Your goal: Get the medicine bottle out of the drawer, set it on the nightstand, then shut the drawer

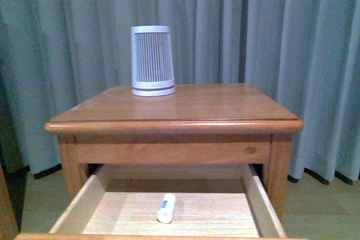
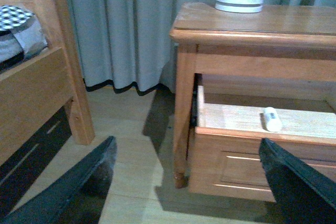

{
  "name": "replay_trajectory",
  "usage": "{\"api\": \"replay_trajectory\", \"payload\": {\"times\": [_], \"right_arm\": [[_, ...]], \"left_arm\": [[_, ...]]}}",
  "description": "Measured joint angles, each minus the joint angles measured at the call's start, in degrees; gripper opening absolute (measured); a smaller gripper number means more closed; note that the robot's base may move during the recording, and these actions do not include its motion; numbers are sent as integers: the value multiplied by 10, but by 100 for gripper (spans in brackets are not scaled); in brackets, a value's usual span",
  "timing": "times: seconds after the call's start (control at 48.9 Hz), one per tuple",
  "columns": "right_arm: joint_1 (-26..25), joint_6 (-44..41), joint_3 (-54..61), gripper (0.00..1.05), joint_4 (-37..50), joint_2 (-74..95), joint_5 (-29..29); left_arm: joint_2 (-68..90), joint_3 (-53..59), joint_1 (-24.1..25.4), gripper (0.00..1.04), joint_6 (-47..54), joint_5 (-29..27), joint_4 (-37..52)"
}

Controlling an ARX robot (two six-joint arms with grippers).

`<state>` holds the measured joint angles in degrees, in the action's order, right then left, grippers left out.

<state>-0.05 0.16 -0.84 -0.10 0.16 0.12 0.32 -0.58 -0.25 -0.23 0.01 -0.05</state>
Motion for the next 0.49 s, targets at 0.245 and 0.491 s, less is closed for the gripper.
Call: {"api": "replay_trajectory", "payload": {"times": [0.245,0.491], "right_arm": [[0,0,0,98,0,0,-3],[-1,0,0,98,0,0,-3]], "left_arm": [[-1,0,0,98,0,0,0],[-1,0,0,98,0,-2,0]]}}
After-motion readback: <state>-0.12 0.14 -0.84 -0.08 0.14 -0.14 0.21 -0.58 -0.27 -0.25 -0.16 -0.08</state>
